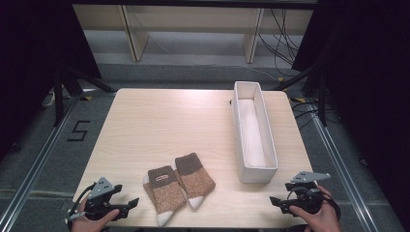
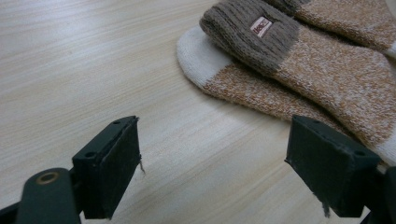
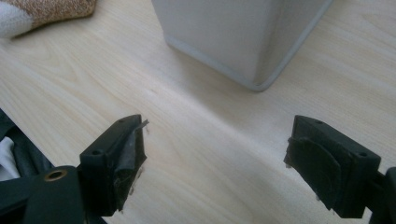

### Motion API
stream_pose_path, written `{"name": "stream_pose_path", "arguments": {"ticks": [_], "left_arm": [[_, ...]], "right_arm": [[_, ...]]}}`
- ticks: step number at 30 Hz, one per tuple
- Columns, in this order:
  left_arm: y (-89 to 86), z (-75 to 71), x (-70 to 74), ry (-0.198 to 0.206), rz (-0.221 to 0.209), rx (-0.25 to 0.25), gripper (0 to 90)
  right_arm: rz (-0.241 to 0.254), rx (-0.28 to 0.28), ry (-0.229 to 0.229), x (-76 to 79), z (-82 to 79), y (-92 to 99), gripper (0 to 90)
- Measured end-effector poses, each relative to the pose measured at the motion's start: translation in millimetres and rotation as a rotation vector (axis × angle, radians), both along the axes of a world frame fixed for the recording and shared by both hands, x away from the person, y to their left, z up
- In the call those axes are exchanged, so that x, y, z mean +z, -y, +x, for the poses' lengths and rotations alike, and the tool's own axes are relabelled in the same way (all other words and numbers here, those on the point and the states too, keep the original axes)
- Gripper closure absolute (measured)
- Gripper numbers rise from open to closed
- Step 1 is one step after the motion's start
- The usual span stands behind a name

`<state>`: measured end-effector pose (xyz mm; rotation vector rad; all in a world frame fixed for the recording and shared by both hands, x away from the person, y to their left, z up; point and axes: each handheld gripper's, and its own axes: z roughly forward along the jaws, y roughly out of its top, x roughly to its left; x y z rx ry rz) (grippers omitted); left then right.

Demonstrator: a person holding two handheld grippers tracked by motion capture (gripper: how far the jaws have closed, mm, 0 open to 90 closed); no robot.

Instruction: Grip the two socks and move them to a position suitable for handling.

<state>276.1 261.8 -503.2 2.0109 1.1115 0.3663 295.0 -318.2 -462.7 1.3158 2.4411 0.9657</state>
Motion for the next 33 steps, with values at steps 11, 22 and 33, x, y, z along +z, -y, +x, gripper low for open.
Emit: {"name": "stream_pose_path", "arguments": {"ticks": [11, 22, 33], "left_arm": [[0.8, 0.0, -0.8, -0.002, 0.0, -0.011, 21.7], [4.1, -0.5, -2.3, 0.009, 0.01, -0.043, 32.6], [10.7, 2.6, -2.4, 0.03, -0.05, -0.026, 43.8]], "right_arm": [[-0.017, 0.03, -0.021, 2.7, -0.7, -2.0, 19.2], [0.04, 0.166, -0.021, 22.3, -16.5, -18.3, 29.2], [0.119, 0.352, 0.092, 39.8, -29.1, -57.0, 36.6]]}}
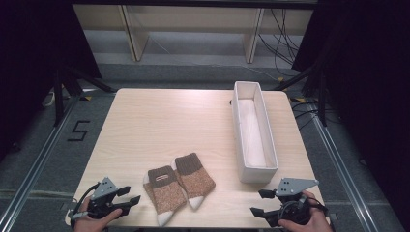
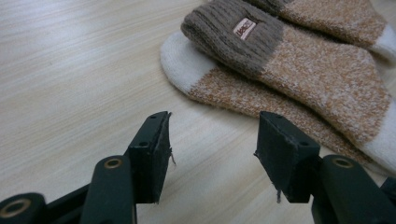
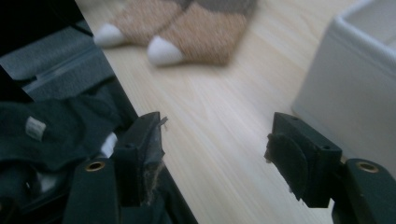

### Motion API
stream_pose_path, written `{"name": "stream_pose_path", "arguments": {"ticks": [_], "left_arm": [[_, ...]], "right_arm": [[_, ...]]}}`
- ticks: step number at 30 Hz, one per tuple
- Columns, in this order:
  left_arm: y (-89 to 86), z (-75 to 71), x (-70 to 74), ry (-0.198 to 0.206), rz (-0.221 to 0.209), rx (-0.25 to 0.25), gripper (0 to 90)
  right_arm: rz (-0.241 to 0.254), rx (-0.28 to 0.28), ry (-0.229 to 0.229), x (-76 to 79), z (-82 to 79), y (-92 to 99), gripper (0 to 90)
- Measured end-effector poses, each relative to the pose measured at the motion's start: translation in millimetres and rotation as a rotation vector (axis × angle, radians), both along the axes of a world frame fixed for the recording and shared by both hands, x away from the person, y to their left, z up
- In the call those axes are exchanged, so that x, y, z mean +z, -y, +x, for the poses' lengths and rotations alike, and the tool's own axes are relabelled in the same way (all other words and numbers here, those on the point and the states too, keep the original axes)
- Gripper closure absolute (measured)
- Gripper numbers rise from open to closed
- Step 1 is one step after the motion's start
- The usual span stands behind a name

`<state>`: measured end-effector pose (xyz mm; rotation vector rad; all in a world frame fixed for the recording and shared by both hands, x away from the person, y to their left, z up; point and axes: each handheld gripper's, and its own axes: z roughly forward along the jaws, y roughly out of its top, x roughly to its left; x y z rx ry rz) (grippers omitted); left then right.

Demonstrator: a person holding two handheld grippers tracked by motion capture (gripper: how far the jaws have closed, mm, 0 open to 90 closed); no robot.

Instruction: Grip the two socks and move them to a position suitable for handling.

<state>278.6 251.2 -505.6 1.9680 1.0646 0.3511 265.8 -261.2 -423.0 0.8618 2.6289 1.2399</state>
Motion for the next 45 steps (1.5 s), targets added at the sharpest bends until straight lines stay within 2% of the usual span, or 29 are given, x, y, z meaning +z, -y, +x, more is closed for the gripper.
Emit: {"name": "stream_pose_path", "arguments": {"ticks": [1, 3, 4, 5, 6, 7, 8, 9, 10, 12, 13, 15, 17, 18, 19, 20, 23, 24, 29, 30, 33, 34, 35, 36, 38, 41, 43, 44, 45], "left_arm": [[1.2, 0.8, 0.5, -0.007, 0.002, 0.007, 43.7], [1.4, 4.0, 0.7, -0.009, 0.025, -0.013, 43.9], [3.2, 4.4, 0.8, -0.015, 0.02, 0.002, 43.9], [3.0, 6.7, 0.3, -0.013, 0.026, -0.01, 43.9], [2.0, 8.4, 1.1, -0.021, 0.043, -0.018, 43.8], [2.9, 9.5, -0.3, -0.017, 0.025, -0.01, 43.4], [2.8, 11.1, 0.0, -0.025, 0.03, -0.01, 43.0], [3.0, 12.7, 0.0, -0.027, 0.035, -0.011, 43.0], [5.3, 13.9, -0.9, -0.02, 0.011, 0.006, 42.9], [4.6, 16.7, 0.2, -0.025, 0.028, 0.006, 43.0], [4.1, 19.1, 0.4, -0.019, 0.04, 0.007, 43.0], [5.0, 22.6, 0.3, -0.023, 0.032, 0.008, 43.2], [6.0, 25.8, 0.3, -0.02, 0.041, 0.012, 43.2], [8.2, 27.8, -0.7, -0.021, 0.015, 0.021, 43.2], [6.9, 30.7, -0.4, -0.022, 0.043, -0.001, 43.1], [8.1, 31.5, -0.4, -0.026, 0.044, 0.004, 42.8], [11.3, 35.7, -1.7, -0.036, 0.029, 0.002, 41.9], [11.2, 36.7, -1.8, -0.036, 0.044, -0.004, 41.9], [15.6, 40.4, -2.6, -0.056, 0.045, -0.014, 42.4], [16.6, 41.2, -2.9, -0.053, 0.044, -0.02, 42.4], [18.1, 44.0, -3.8, -0.065, 0.031, -0.016, 42.0], [17.5, 45.0, -2.9, -0.086, 0.037, -0.018, 41.8], [17.1, 47.2, -4.6, -0.074, 0.033, -0.021, 41.2], [16.9, 48.0, -4.6, -0.083, 0.043, -0.018, 40.6], [17.0, 50.2, -5.1, -0.104, 0.05, -0.014, 39.9], [18.9, 51.8, -6.6, -0.111, 0.05, -0.032, 44.7], [20.8, 52.6, -7.6, -0.1, 0.062, -0.053, 53.8], [21.2, 52.7, -7.8, -0.099, 0.069, -0.057, 56.8], [22.8, 52.3, -8.7, -0.103, 0.059, -0.052, 59.9]], "right_arm": [[0.015, -0.005, -0.008, 0.5, -1.0, -2.6, 36.6], [0.026, -0.012, 0.03, 0.4, -0.5, -10.2, 37.0], [0.026, -0.012, 0.03, 0.4, -0.5, -10.2, 37.0], [0.039, -0.022, 0.009, 0.2, -1.4, -12.0, 37.3], [0.047, -0.018, 0.014, -0.8, 0.5, -13.8, 37.3], [0.043, -0.012, 0.015, -1.4, 1.7, -15.2, 37.3], [0.038, -0.014, 0.031, -1.7, 2.3, -16.5, 37.3], [0.044, -0.026, 0.011, -2.1, 1.6, -19.7, 37.4], [0.044, -0.021, 0.024, -2.9, 3.0, -22.3, 37.8], [0.055, -0.028, 0.027, -3.8, 3.4, -28.7, 38.6], [0.05, -0.018, 0.029, -3.7, 4.7, -32.4, 38.7], [0.045, -0.005, 0.027, -4.8, 6.3, -43.1, 38.8], [0.037, 0.0, 0.047, -6.3, 9.4, -51.7, 39.2], [0.036, -0.005, 0.033, -7.6, 10.6, -57.5, 39.1], [0.032, 0.0, 0.027, -8.3, 12.9, -62.1, 39.1], [0.026, 0.007, 0.043, -10.0, 17.2, -67.8, 39.2], [0.011, 0.012, 0.036, -13.9, 24.5, -81.5, 39.6], [0.004, 0.022, 0.04, -15.5, 27.4, -88.1, 39.5], [-0.023, 0.064, 0.055, -20.1, 37.5, -114.4, 40.0], [-0.034, 0.07, 0.042, -20.4, 39.7, -118.7, 40.0], [-0.042, 0.084, 0.057, -23.4, 47.1, -130.8, 40.1], [-0.046, 0.088, 0.038, -23.3, 48.5, -134.2, 40.2], [-0.048, 0.083, 0.036, -23.3, 49.4, -136.7, 40.3], [-0.045, 0.104, 0.057, -24.8, 52.1, -139.9, 40.3], [-0.053, 0.112, 0.046, -26.1, 55.2, -144.5, 40.3], [-0.063, 0.115, 0.05, -28.2, 56.7, -149.0, 40.1], [-0.067, 0.114, 0.029, -29.2, 56.4, -150.9, 39.9], [-0.063, 0.126, 0.038, -30.7, 57.2, -151.8, 39.8], [-0.072, 0.12, 0.032, -30.6, 56.6, -151.8, 39.7]]}}
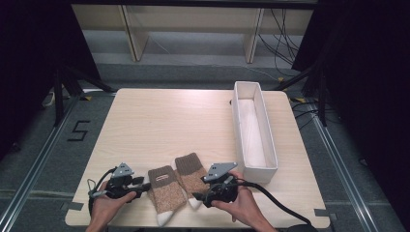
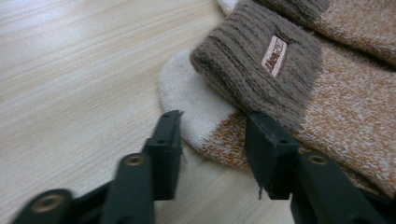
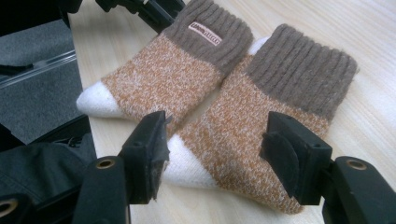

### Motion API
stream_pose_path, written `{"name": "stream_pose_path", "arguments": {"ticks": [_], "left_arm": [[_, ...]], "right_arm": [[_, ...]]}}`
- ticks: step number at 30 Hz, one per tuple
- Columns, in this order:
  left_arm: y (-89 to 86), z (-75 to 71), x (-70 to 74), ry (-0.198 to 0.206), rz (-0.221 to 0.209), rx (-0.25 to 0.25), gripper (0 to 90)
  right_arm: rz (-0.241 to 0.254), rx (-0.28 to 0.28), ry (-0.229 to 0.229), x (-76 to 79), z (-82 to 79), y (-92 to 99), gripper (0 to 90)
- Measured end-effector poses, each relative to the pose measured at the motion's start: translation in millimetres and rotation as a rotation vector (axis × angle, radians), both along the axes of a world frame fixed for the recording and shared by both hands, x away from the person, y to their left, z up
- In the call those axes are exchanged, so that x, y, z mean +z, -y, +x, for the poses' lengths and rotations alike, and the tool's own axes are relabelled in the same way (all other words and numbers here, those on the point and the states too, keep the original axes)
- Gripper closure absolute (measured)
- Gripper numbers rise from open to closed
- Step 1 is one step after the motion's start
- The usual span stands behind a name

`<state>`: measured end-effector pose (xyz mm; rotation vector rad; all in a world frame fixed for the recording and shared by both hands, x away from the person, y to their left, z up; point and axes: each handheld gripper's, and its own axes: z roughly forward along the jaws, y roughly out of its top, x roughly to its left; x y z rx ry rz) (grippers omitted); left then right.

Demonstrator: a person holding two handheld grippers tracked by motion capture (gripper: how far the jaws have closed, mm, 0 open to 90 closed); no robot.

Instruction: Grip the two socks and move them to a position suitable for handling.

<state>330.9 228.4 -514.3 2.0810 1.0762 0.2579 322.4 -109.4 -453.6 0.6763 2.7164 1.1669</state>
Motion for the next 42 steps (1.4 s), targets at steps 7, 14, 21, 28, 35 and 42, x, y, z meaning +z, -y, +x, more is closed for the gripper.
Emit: {"name": "stream_pose_path", "arguments": {"ticks": [7, 14, 21, 28, 35, 42], "left_arm": [[-2.0, 3.8, 1.0, 0.057, 0.037, 0.014, 82.9], [-7.6, 14.8, 10.2, 0.114, 0.037, 0.07, 85.6], [-15.4, 34.1, 24.2, 0.146, 0.03, 0.104, 86.0], [-32.8, 61.4, 22.2, 0.125, 0.028, 0.178, 86.1], [-41.3, 85.3, 15.1, 0.093, 0.017, 0.221, 85.9], [-49.2, 93.5, 9.9, 0.05, -0.013, 0.233, 81.9]], "right_arm": [[0.0, 0.007, -0.004, -0.4, -0.4, -0.1, 39.6], [0.013, 0.004, 0.001, 2.7, 1.4, 2.4, 39.6], [0.009, 0.006, 0.019, 4.6, 2.9, 5.0, 39.7], [0.009, -0.014, 0.015, 7.7, 2.7, 8.2, 39.8], [0.002, -0.012, 0.017, 6.3, 4.3, 9.4, 39.9], [0.004, -0.019, 0.008, 5.6, 2.8, 10.0, 39.7]]}}
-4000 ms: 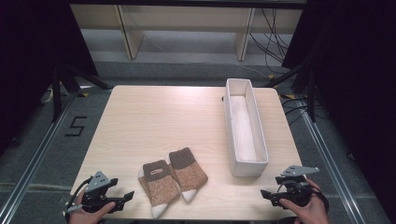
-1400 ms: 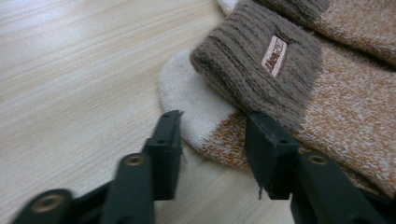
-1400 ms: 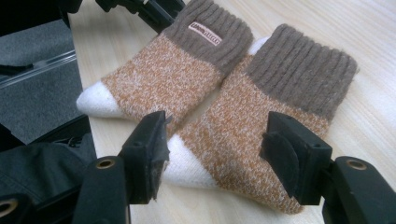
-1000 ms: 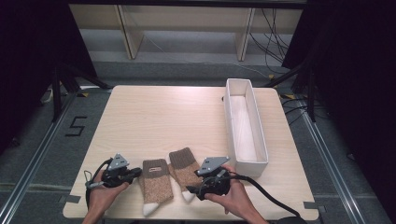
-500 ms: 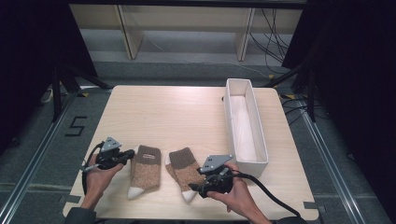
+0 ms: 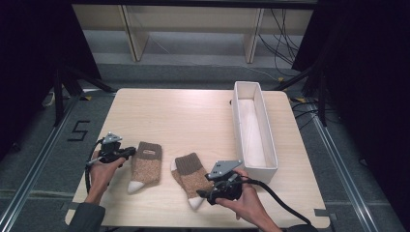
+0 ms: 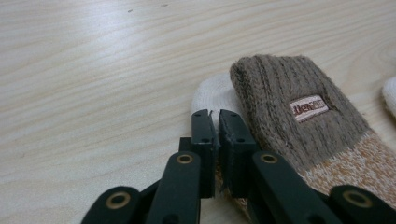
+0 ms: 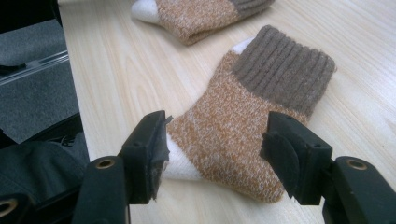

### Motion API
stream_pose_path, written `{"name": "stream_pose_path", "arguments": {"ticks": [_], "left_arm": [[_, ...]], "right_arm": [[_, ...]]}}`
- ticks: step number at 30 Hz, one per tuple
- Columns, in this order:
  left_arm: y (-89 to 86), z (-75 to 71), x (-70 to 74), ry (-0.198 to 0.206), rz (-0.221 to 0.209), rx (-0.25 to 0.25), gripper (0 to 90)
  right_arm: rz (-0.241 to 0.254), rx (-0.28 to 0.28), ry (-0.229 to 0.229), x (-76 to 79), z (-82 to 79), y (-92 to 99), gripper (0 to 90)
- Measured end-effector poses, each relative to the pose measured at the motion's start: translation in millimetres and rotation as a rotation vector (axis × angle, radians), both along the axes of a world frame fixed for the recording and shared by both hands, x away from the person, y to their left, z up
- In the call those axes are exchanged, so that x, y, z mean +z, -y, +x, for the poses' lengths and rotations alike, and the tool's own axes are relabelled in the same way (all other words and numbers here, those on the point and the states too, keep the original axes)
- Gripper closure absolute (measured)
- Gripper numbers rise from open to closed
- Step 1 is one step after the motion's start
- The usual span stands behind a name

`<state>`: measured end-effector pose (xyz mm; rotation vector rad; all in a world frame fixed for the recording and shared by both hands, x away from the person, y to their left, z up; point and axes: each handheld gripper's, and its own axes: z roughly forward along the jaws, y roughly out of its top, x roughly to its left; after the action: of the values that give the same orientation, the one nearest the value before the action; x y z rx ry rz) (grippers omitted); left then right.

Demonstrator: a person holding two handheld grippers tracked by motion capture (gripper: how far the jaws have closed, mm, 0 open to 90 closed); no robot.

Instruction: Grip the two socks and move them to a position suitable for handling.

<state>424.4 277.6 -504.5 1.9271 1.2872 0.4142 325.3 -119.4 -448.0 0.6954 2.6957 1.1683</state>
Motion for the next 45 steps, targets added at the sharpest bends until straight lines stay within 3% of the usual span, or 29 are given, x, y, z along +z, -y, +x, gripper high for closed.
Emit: {"name": "stream_pose_path", "arguments": {"ticks": [3, 6, 7, 9, 10, 15, 16, 18, 19, 20, 21, 24, 26, 29, 31, 37, 42, 43, 45], "left_arm": [[-2.8, -1.4, 4.7, -0.002, -0.033, 0.01, 71.4], [-5.2, -3.1, 12.8, 0.026, -0.081, 0.039, 64.1], [-8.4, -3.5, 16.6, 0.016, -0.059, 0.017, 63.6], [-7.7, -4.4, 20.6, 0.02, -0.088, 0.018, 63.4], [-4.4, -4.2, 21.7, 0.025, -0.14, 0.02, 63.3], [6.9, 1.8, 21.2, -0.01, -0.131, -0.013, 58.2], [11.6, 4.9, 19.3, -0.012, -0.161, -0.002, 56.4], [14.0, 10.2, 17.1, -0.03, -0.142, -0.007, 49.8], [14.6, 12.1, 15.5, -0.04, -0.133, -0.014, 50.2], [18.2, 15.2, 10.5, -0.045, -0.167, -0.001, 51.2], [18.7, 16.6, 8.4, -0.058, -0.173, -0.007, 55.0], [18.4, 18.3, 5.5, -0.038, -0.178, -0.008, 72.9], [18.7, 13.8, 12.2, -0.014, -0.157, -0.013, 79.3], [20.6, 2.1, 27.5, 0.047, -0.198, -0.034, 80.2], [24.3, -9.8, 39.6, 0.08, -0.196, -0.06, 80.2], [48.3, -60.6, 67.3, 0.179, -0.203, -0.185, 79.9], [67.3, -103.0, 73.5, 0.226, -0.195, -0.277, 79.6], [69.3, -110.3, 74.0, 0.229, -0.197, -0.292, 79.6], [73.6, -122.8, 73.2, 0.228, -0.199, -0.312, 79.5]], "right_arm": [[-0.007, 0.013, 0.019, -0.5, 1.2, 0.4, 39.6], [-0.013, 0.006, 0.001, -0.1, -0.4, 1.1, 39.4], [-0.013, 0.009, 0.014, -0.2, -0.2, 1.2, 39.3], [-0.009, 0.001, 0.006, 0.3, -0.7, 1.6, 39.3], [-0.015, 0.001, 0.002, 1.4, -0.9, 2.3, 39.3], [-0.007, -0.012, 0.017, 2.2, -1.5, 3.9, 39.0], [-0.008, -0.009, 0.014, 2.5, -1.8, 4.1, 39.0], [-0.01, -0.009, 0.017, 2.7, -2.3, 4.6, 38.8], [-0.011, -0.012, 0.014, 2.7, -2.2, 4.7, 38.9], [-0.012, -0.015, 0.013, 2.6, -2.1, 4.7, 38.9], [-0.014, -0.013, 0.015, 2.5, -2.1, 4.6, 38.8], [-0.013, -0.012, 0.014, 2.4, -1.9, 4.7, 38.8], [-0.012, -0.009, 0.02, 1.8, -1.3, 5.0, 38.9], [-0.022, 0.001, 0.024, 3.5, 0.2, 6.4, 39.1], [-0.017, -0.013, 0.022, 3.9, 0.2, 7.0, 39.1], [-0.008, -0.031, 0.028, 9.2, 0.8, 11.7, 39.1], [0.001, -0.02, 0.058, 11.8, 3.0, 15.5, 39.1], [-0.003, -0.034, 0.035, 13.3, 1.7, 16.3, 39.1], [-0.01, -0.027, 0.051, 13.4, 3.5, 17.5, 39.1]]}}
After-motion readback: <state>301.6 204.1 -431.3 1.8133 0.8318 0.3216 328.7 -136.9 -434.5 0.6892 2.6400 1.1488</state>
